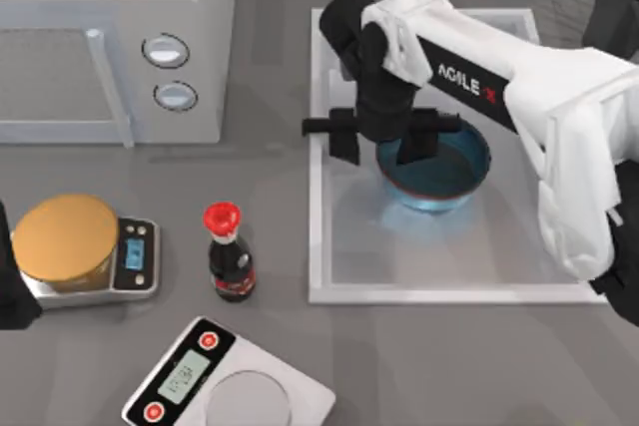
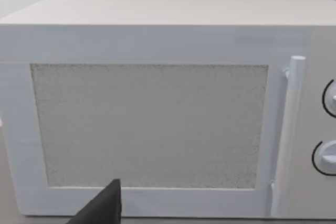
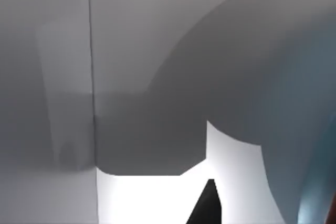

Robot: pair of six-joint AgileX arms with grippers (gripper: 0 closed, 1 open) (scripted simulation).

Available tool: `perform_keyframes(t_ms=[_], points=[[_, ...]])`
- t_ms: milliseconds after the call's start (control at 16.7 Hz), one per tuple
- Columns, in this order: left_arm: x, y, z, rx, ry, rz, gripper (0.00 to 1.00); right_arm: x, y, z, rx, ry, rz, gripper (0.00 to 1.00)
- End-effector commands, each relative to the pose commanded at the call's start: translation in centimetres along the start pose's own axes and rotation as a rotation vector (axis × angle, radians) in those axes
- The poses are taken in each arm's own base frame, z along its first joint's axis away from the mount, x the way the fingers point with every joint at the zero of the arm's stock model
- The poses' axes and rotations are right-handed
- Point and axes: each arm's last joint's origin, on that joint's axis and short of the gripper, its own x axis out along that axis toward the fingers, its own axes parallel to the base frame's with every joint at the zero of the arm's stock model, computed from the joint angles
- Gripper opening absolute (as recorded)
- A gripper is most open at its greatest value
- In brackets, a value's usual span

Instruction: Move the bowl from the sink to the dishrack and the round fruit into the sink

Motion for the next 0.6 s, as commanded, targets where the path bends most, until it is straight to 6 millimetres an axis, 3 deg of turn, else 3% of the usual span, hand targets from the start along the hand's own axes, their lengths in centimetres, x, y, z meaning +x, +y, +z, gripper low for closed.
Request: perform_keyframes(t_ms=[300, 600], points=[[0.00, 0.00, 0.00, 0.000, 0.000, 0.000, 1.00, 0.00, 0.00, 0.00, 0.000, 0.000, 0.000, 0.02], [0.00, 0.00, 0.00, 0.000, 0.000, 0.000, 1.00, 0.00, 0.00, 0.00, 0.000, 0.000, 0.000, 0.00]])
